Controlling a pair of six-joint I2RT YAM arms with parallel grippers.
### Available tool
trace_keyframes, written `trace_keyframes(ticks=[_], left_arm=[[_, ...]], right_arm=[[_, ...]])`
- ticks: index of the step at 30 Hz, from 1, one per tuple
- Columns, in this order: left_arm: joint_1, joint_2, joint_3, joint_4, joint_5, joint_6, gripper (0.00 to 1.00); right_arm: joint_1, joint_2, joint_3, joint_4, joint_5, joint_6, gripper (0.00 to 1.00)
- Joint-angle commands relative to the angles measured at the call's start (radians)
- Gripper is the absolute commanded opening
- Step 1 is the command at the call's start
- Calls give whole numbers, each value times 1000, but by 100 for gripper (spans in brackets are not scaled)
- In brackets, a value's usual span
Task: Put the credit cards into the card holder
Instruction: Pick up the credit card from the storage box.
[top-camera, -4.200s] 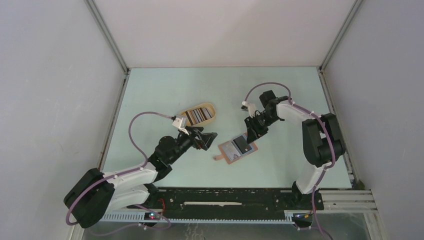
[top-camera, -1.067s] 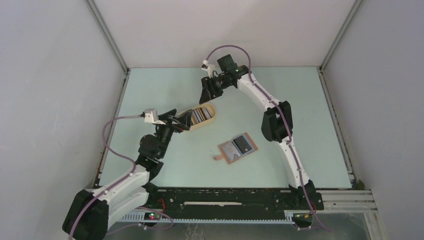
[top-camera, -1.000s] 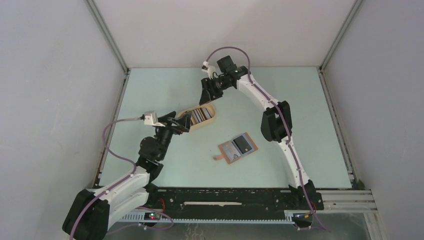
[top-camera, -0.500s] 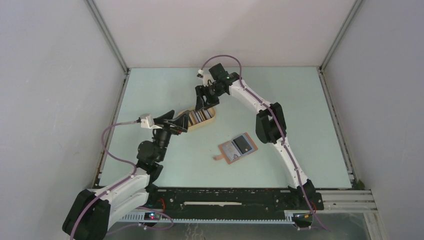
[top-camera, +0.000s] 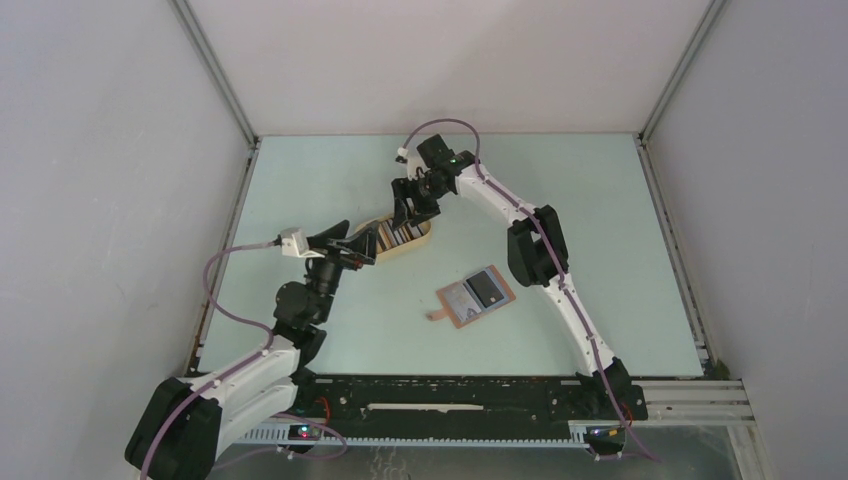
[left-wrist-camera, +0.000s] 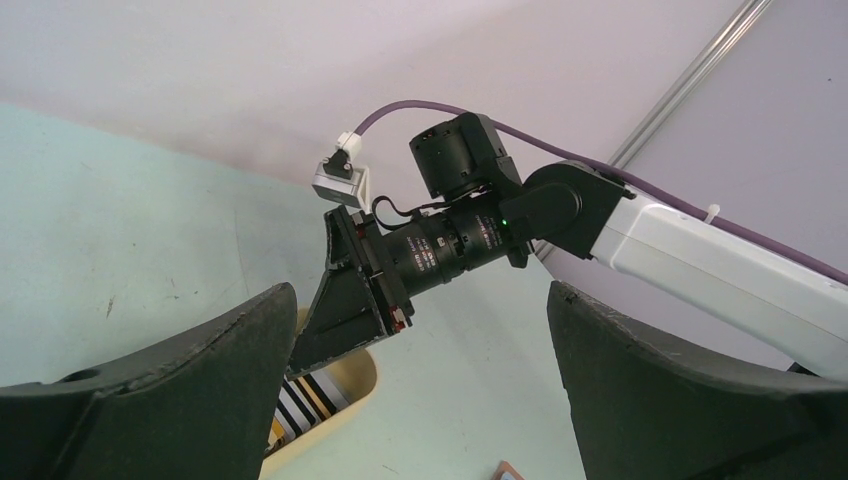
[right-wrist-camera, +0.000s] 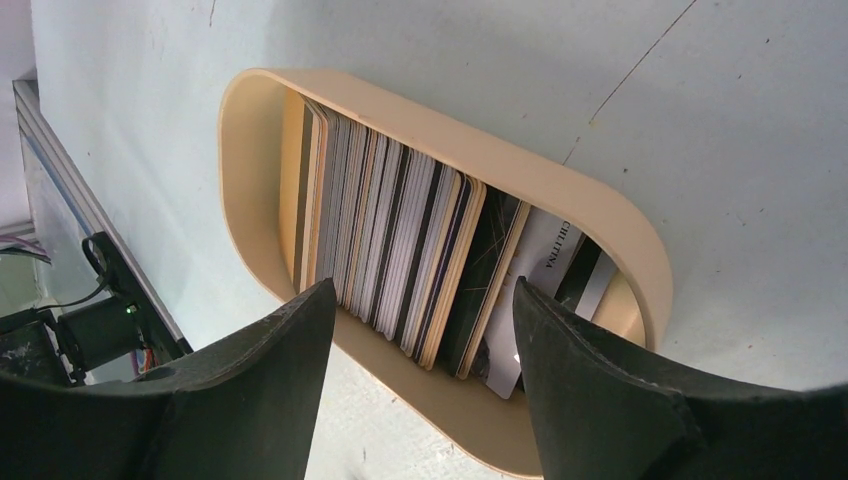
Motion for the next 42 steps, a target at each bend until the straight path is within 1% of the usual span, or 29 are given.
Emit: trace_keyframes(ticks=[1,10,18,26,33,37,42], left_arm=[[8,4,-20,45,-3,-9,100],[8,4,-22,48,-4,-9,100],[8,3,-23,51,-3,-8,100],[8,4,-24,52,-5,-9,100],[8,4,-24,52,-4,-9,100],[8,7,-23,53,-3,-11,100],[8,8,-24,53,-3,-9,100]], right_arm=[[7,14,47,10,4,21,74],[27,22,46,6,2,25,75],[29,3,48,19,-115,52,73],[26,-6,43,38,-216,79,70],[19,28,41,71,-251,121,69],[12,56,41,100,-307,159,68],[17,74,40,115,-313,176,68]])
